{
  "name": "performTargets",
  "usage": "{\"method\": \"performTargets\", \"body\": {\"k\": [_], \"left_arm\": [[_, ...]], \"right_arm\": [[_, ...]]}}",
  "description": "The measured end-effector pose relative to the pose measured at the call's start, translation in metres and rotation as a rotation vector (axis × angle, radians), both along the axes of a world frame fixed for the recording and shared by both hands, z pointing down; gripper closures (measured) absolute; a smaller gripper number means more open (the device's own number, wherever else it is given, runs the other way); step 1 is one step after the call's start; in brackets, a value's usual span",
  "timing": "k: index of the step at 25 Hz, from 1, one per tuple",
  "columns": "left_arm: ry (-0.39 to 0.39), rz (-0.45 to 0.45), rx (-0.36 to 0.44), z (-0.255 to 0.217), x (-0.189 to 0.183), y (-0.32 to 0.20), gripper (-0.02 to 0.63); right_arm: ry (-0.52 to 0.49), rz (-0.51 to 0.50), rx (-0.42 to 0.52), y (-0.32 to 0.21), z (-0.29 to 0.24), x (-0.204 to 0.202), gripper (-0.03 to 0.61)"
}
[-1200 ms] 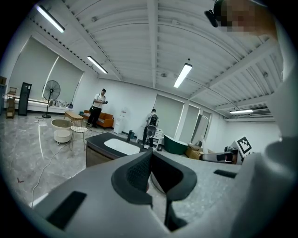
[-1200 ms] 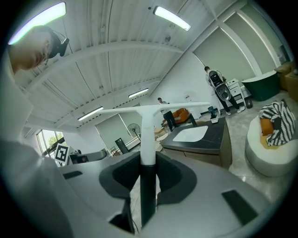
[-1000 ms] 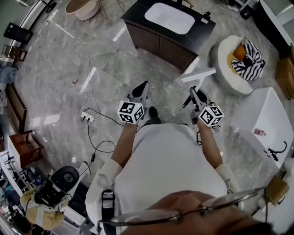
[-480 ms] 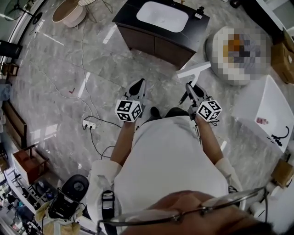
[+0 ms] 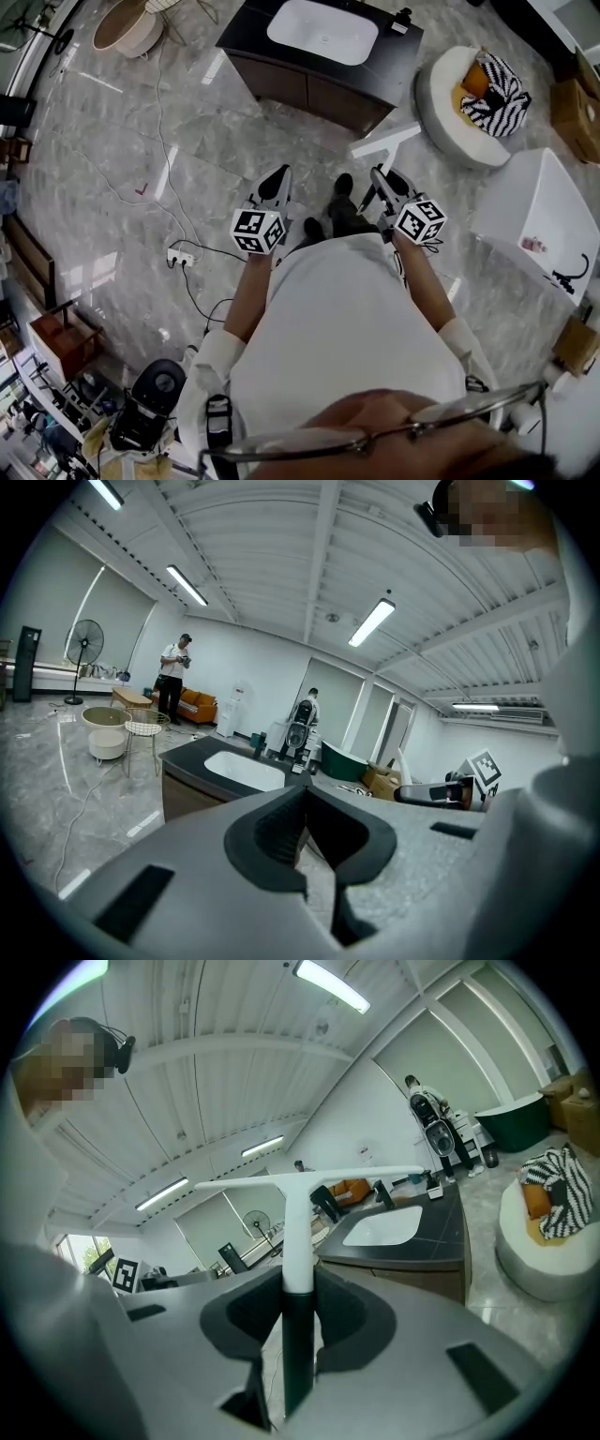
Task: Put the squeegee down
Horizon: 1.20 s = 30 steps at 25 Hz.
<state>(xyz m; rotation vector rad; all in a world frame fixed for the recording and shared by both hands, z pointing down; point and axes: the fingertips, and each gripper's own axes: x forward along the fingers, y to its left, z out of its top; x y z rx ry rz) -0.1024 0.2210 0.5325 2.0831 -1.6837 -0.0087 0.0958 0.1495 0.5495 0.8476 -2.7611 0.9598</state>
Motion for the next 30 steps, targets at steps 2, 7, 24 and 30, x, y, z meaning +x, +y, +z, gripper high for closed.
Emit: {"method": "performTargets", "body": {"k": [2, 7, 24, 30], "left_arm": [[0.001, -0.015, -0.008, 0.001, -0.005, -0.01, 0.609], [-0.005, -0.031, -0.009, -0.004, -0.014, -0.054, 0.609], [-0.077, -0.055, -0.022, -0.014, 0.01, -0.198, 0.609], [-0.079, -0.012, -0.023, -0.019, 0.034, -0.233, 0.609]], "right_arm": [[-0.001, -0.016, 0.001, -0.014, 0.0, -0.007, 0.479], [-0.01, -0.049, 0.016, -0.062, -0.007, -0.023, 0.479], [-0.054, -0.115, -0.012, -0.22, -0.001, -0.031, 0.479], [-0.065, -0.098, -0.04, -0.247, 0.005, -0.023, 0.479]]}}
